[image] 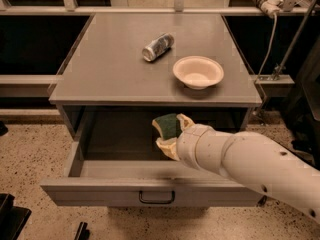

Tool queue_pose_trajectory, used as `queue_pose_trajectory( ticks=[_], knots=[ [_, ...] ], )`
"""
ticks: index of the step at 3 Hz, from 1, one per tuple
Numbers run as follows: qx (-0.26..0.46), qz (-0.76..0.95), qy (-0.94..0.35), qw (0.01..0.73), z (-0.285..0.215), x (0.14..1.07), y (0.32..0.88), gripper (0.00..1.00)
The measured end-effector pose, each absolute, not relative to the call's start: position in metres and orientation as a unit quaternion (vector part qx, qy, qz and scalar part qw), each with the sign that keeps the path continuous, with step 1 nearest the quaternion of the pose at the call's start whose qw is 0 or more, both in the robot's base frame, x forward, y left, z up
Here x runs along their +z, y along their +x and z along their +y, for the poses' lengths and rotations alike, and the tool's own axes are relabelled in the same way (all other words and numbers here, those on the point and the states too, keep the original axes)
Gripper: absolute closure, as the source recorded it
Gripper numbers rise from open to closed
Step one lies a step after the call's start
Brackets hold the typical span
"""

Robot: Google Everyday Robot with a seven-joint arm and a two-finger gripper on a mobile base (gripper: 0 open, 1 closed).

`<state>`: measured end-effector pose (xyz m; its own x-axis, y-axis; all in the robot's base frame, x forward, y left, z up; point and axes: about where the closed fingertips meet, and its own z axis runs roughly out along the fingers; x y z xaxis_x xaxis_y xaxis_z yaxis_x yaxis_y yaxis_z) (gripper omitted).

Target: Pick sponge from top drawer and place on counter

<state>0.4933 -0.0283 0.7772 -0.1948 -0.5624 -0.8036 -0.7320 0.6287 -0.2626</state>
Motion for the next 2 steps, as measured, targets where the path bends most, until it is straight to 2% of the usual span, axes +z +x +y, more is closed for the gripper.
queue_pose_trajectory(
  ticks=[1, 2],
  knots=[
    [0.087, 0.749, -0.444, 0.484, -0.025, 0.795, 0.49, 1.0],
    [0.101, 0.728, -0.469, 0.49, -0.027, 0.835, 0.517, 1.0]
  ],
)
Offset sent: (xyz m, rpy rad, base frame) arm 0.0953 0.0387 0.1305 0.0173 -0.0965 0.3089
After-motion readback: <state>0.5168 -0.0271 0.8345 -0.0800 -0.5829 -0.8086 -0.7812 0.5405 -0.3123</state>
